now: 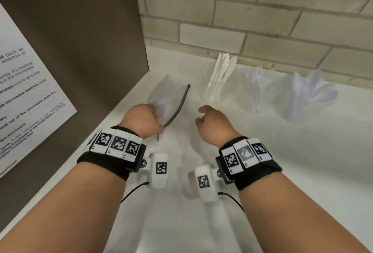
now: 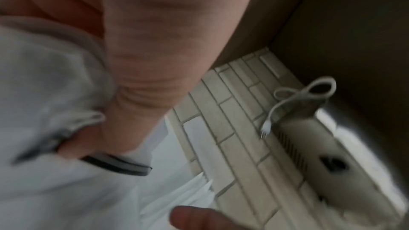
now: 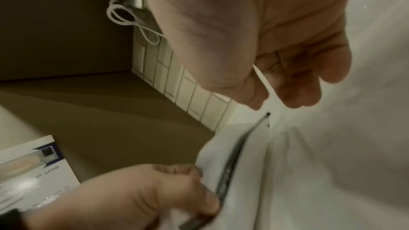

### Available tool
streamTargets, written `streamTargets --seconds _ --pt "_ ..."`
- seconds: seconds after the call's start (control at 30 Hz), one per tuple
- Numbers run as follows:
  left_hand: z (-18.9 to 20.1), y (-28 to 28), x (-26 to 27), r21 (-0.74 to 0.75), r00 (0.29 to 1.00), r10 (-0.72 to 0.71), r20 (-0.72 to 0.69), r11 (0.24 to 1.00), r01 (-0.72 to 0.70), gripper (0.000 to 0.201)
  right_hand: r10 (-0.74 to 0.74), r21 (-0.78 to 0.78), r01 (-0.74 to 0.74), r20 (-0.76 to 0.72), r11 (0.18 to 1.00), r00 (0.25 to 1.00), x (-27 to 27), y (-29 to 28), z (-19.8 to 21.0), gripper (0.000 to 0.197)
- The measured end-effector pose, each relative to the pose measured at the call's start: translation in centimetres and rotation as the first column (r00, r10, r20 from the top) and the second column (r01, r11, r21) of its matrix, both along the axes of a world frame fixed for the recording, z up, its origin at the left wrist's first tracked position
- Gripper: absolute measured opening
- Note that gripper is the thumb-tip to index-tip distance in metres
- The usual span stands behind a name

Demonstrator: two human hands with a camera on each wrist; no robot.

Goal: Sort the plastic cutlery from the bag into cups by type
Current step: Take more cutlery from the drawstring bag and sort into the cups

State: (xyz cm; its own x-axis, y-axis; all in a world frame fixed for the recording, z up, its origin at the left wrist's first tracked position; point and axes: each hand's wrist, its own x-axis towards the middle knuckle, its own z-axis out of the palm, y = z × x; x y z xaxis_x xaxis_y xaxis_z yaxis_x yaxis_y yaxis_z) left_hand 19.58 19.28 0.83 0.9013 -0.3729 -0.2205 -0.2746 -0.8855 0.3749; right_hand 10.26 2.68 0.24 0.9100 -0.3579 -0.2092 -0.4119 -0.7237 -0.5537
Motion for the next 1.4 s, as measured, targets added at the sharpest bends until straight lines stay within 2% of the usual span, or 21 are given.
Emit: streamTargets --seconds 0.1,0.13,0.2,0.27,0.33,0.43,0.5,0.57,0.6,0.67,0.73,0.8,0.87,1.0,1.1,1.17,1.3,1.4 --pt "0.0 1.0 -1.1 -0.254 0.959 0.013 -0.282 0.963 -0.087 0.021 0.058 0.047 -0.058 -0.011 0.997 0.998 0.6 0.5 -0.9 0.072" --pt "0.1 1.6 -1.3 -0.272 0.931 -0.018 -0.366 0.958 -0.088 0.018 0.079 0.021 -0.079 0.0 0.997 0.997 0.6 0.6 -1.1 0.074" --pt "0.3 2.6 -1.6 -0.259 0.894 -0.119 -0.432 0.966 0.003 0.023 0.076 -0.045 -0.073 0.067 0.996 0.995 0.4 0.7 -1.5 0.058" --pt "0.6 3.2 -1.6 -0.168 0.918 -0.178 -0.353 0.978 0.125 0.022 0.06 -0.09 -0.047 0.137 0.995 0.989 0.1 0.5 -1.6 0.036" --pt "0.8 3.3 -1.4 -0.112 0.964 -0.177 -0.199 0.981 0.157 0.017 0.045 -0.194 -0.009 0.18 0.981 0.983 -0.4 0.4 -1.4 0.023" --pt "1.2 2.0 -1.5 -0.194 0.985 -0.171 0.031 0.965 0.174 0.012 0.076 -0.404 0.008 0.192 0.915 0.978 -1.0 0.5 -0.5 0.025" --pt "1.1 0.6 -1.9 -0.243 0.965 -0.254 0.06 0.934 0.261 0.026 0.102 -0.441 -0.01 0.185 0.898 0.977 -1.1 0.7 -0.1 0.029" --pt "0.7 -0.9 -2.7 -0.103 0.932 -0.352 0.089 0.927 0.36 0.039 0.123 -0.432 -0.034 0.18 0.901 0.976 -1.3 0.8 0.4 0.031" --pt "0.6 -1.6 -3.0 -0.031 0.922 -0.364 0.131 0.928 0.371 0.036 0.127 -0.431 -0.042 0.171 0.901 0.977 -1.5 0.7 0.7 0.03" --pt "0.4 -2.0 -2.9 0.002 0.925 -0.323 0.199 0.944 0.329 0.018 0.089 -0.436 -0.024 0.129 0.9 0.988 -2.1 -0.3 1.0 0.028" --pt "0.6 -1.7 -2.2 -0.022 0.948 -0.242 0.205 0.968 0.252 0.005 0.005 -0.372 0.031 0.096 0.928 0.995 -2.8 -2.2 0.8 0.021" --pt "0.9 -1.4 -1.8 -0.028 0.963 -0.182 0.2 0.981 0.191 0.004 -0.044 -0.165 0.063 0.117 0.984 0.992 -3.4 -3.8 0.6 0.008" --pt "1.4 -1.8 -2.6 -0.043 0.958 -0.167 0.234 0.982 0.181 0.008 -0.062 0.033 0.057 0.202 0.998 0.977 -3.8 -4.4 0.4 0.007" --pt "1.9 -4.5 -5.6 -0.244 0.907 -0.319 0.274 0.89 0.386 0.026 -0.119 0.22 0.048 0.319 0.974 0.94 -4.1 -3.3 1.1 0.02" --pt "1.7 -6.4 -7.0 -0.415 0.916 -0.264 0.303 0.829 0.376 0.019 -0.14 0.275 0.038 0.36 0.961 0.923 -4.4 -3.0 1.8 0.026" --pt "1.5 -7.0 -7.3 -0.459 0.93 -0.2 0.31 0.825 0.33 0.01 -0.132 0.263 0.03 0.38 0.964 0.915 -4.8 -3.0 2.0 0.026" --pt "1.7 -7.0 -7.2 -0.378 0.925 -0.219 0.312 0.864 0.332 0.008 -0.141 0.25 0.042 0.392 0.967 0.909 -5.5 -3.3 1.7 0.025" --pt "2.2 -6.0 -6.2 -0.308 0.916 -0.19 0.353 0.901 0.306 0.009 -0.256 0.268 0.15 0.422 0.952 0.87 -6.1 -4.6 1.9 0.03"
